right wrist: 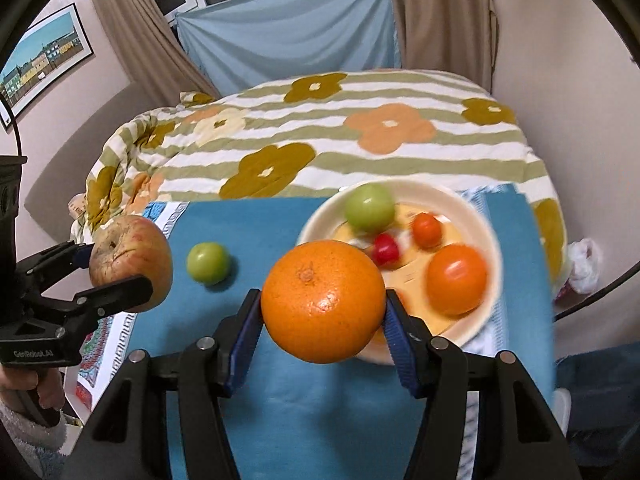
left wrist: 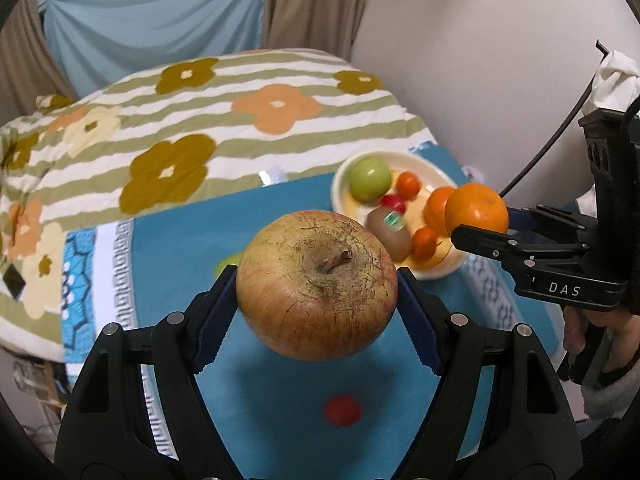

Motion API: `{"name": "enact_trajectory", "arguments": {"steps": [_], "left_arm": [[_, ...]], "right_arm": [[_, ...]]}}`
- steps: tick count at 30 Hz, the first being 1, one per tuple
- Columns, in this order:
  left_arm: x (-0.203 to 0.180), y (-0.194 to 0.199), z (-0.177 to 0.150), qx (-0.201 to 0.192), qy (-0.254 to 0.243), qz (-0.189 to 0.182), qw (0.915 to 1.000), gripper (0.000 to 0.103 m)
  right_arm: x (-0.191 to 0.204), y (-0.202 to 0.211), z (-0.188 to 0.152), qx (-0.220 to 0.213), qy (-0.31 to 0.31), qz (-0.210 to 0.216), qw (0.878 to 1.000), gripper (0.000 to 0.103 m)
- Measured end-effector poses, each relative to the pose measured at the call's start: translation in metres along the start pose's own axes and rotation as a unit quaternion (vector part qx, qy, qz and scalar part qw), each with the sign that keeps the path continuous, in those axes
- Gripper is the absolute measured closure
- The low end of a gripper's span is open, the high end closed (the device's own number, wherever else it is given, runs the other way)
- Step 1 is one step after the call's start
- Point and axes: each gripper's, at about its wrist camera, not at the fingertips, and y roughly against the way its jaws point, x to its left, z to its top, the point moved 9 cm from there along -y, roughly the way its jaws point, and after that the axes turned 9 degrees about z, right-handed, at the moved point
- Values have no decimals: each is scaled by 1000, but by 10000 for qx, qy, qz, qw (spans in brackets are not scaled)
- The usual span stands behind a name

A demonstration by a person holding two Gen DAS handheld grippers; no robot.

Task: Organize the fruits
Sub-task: 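Lower the russet apple and orange into the duck bowl and release both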

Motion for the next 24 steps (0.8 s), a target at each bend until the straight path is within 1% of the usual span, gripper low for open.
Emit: {"name": "enact_trajectory", "arguments": {"steps": [5,9,15,24], "left_arm": [[-38,-16,20,-34,17,-87,10000,21],[-70,-39,34,4,10,-152,9999,21],[-105,-73,45,93,-29,-184,9998,21],[-136,-116,51,260,-343,57,9991,21]], "right_arm": [[-35,11,10,-55,39,-31,10000,49],[-62,15,17,-50,47,-41,10000,49],[-97,15,25,-20,-3,-8,10000,49],[-133,9,30,0,-146,62,9999,49]]}}
